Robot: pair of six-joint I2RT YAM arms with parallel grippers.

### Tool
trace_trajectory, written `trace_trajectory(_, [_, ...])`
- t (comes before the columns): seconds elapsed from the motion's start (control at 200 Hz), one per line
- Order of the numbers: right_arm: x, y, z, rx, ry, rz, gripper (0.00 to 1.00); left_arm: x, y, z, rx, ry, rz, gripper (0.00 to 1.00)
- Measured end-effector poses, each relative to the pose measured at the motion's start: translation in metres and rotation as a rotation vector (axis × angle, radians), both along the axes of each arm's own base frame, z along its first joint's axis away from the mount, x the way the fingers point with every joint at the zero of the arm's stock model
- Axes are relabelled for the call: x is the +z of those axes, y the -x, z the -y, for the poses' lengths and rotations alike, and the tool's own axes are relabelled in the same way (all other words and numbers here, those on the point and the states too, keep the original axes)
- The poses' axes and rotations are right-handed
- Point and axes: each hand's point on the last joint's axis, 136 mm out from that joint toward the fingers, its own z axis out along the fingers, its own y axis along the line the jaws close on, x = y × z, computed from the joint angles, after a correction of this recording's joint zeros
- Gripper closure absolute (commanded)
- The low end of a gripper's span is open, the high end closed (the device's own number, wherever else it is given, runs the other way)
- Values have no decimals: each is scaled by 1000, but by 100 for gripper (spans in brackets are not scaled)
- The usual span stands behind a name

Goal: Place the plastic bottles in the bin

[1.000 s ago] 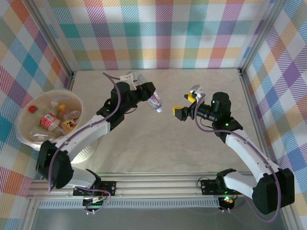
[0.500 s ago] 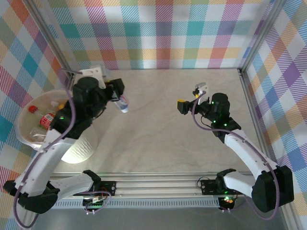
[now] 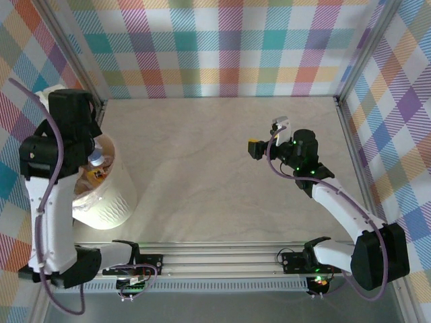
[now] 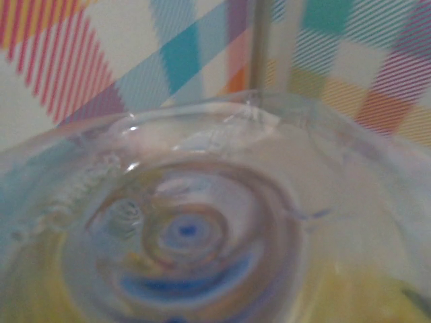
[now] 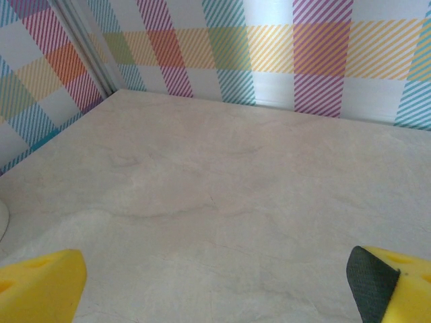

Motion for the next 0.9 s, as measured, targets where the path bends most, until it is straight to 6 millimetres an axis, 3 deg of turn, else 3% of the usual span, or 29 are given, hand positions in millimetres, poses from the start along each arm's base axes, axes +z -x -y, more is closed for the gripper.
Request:
trace_trajectory(0.205, [1,-2,2,-10,12,7,0,-46,2,-29,60,101,-211,43])
trace_trajectory(0.365, [-3,-3,3,-18,25,0,0,-75,-5,-30,55,143,-351,15])
trace_trajectory(0.46, [-6,-3,4,-24,32,-11,0,-77,-11,-29,46,154,-362,10])
trace_trajectory(0.59, [-9,-5,9,-55,45,-18,0,-56,-18,-20,-5,186,-264,6])
trace_trajectory(0.735, [-4,-7,26,-148,65,6,0,-31,-29,21,-204,267,-69,0])
trace_trajectory(0.9, [1,-2,54,-285,98,61,0,-9,-40,114,-611,388,148,0])
